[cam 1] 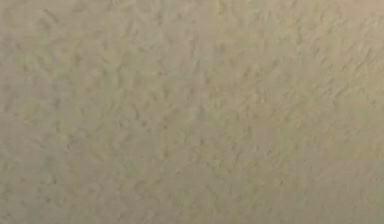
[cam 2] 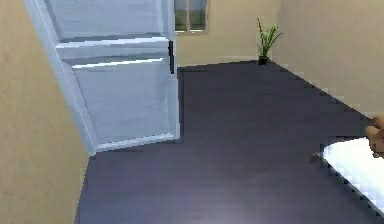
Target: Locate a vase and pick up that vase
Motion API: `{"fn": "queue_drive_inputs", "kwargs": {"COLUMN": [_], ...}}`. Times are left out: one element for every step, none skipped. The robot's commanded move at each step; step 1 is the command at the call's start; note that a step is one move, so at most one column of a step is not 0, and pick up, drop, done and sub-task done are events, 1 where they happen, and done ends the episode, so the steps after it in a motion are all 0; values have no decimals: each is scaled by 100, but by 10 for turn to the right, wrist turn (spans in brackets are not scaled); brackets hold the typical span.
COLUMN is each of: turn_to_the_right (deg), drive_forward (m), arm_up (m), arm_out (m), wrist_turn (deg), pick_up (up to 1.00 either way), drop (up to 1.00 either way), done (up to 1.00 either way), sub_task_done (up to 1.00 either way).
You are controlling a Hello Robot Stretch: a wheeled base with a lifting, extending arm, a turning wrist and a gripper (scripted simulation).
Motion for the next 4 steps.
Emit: {"fn": "queue_drive_inputs", "kwargs": {"turn_to_the_right": [-450,-450,-450,-300], "drive_forward": [0,0,0,0], "arm_up": [0,0,0,0], "arm_out": [0,0,0,0], "wrist_turn": [0,0,0,0], "pick_up": [0,0,0,0], "drop": [0,0,0,0], "done": [0,0,0,0], "sub_task_done": [0,0,0,0]}}
